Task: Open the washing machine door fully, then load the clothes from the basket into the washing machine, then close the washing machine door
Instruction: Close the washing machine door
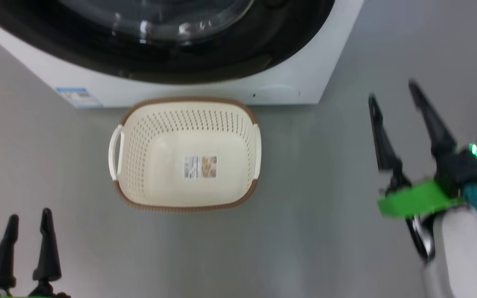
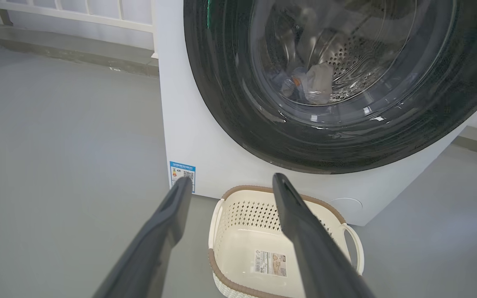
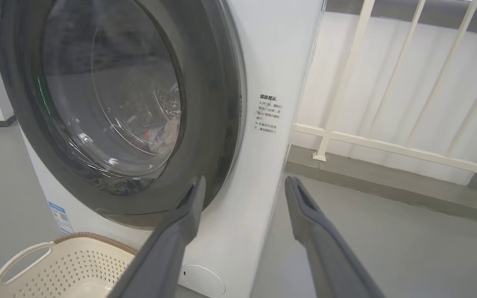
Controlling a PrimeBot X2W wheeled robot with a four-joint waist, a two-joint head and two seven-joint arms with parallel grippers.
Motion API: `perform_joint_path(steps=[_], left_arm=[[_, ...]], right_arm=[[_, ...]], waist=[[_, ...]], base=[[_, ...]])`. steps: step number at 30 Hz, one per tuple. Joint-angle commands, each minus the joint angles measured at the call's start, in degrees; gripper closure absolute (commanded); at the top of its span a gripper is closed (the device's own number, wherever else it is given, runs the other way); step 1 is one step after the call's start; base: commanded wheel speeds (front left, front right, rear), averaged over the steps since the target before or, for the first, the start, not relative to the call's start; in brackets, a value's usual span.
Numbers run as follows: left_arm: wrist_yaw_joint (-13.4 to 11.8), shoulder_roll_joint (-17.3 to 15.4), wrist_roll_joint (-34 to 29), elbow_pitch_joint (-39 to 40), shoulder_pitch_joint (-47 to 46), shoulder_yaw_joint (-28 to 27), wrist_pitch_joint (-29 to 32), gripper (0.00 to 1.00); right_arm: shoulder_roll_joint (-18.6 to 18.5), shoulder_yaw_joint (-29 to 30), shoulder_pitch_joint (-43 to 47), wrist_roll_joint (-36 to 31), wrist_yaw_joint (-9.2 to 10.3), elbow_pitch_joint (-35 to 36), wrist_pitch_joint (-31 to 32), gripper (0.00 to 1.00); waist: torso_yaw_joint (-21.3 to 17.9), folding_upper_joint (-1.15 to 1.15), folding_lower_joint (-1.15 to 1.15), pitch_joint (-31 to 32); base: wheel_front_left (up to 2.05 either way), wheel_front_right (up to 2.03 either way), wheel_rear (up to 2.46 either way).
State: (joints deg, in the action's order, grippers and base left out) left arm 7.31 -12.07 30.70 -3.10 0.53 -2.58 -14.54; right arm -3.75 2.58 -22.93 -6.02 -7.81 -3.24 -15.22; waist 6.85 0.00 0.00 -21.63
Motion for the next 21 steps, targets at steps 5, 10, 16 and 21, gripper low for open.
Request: perform_joint_path(steps=[5,10,16,21], left_arm=[[0.2,-0.2,-3.0,-0.4,1.7,-1.3,-0.5,0.00],[0.2,1.3,-6.0,-1.7,3.7,-1.3,-0.5,0.00],[0.2,3.8,-9.5,-2.9,5.4,-1.6,-0.5,0.00],[0.2,5.3,-11.3,-3.3,6.6,-2.3,-0.5,0.00]], right_arm=[[0.9,-1.7,11.3,4.0,0.32,4.8,0.2,0.00],[0.9,-1.9,19.3,5.0,0.32,6.3,0.2,0.00],[0.9,-2.0,25.1,6.8,0.32,8.6,0.2,0.00],[0.9,-1.9,29.0,7.4,0.32,9.5,0.2,0.00]], waist=[[-5.1,0.00,0.00,10.9],[-6.7,0.00,0.00,15.5],[-8.0,0.00,0.00,19.4],[-8.4,0.00,0.00,21.3]], base=[[0.00,0.00,0.00],[0.00,0.00,0.00],[0.00,0.00,0.00],[0.00,0.00,0.00]])
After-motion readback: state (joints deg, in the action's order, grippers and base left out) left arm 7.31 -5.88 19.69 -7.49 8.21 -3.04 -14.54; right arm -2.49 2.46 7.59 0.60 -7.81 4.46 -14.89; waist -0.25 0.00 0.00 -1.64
